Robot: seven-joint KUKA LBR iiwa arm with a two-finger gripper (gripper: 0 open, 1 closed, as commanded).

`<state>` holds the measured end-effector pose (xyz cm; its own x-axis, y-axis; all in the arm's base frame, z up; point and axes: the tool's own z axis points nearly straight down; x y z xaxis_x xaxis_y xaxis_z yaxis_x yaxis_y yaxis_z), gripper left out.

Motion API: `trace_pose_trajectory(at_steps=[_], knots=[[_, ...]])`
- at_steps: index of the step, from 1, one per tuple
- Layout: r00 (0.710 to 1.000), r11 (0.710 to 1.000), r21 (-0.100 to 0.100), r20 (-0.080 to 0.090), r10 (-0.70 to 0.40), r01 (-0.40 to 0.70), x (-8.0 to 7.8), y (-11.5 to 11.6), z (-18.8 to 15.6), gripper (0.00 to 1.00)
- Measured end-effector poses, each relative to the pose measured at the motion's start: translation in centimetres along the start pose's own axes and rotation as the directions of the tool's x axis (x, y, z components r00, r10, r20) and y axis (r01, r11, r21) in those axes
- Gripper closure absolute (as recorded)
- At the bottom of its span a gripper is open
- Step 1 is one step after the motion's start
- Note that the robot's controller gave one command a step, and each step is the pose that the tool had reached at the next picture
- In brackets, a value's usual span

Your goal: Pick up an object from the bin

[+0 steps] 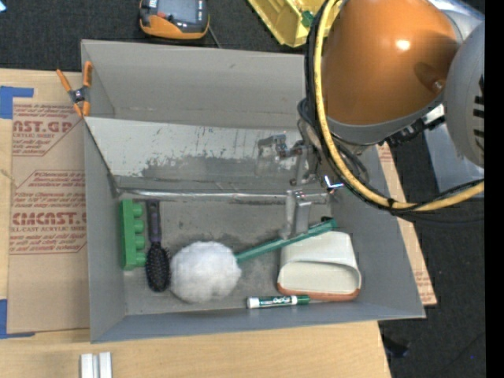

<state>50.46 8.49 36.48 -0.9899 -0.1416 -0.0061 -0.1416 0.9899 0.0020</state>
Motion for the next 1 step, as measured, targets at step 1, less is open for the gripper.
trace_pose_trajectory(at_steps=[1], knots=[[0.996, 0.996, 0.002, -0.002, 0.093, -0.093, 0.59, 4.09, 2.42, 0.0]])
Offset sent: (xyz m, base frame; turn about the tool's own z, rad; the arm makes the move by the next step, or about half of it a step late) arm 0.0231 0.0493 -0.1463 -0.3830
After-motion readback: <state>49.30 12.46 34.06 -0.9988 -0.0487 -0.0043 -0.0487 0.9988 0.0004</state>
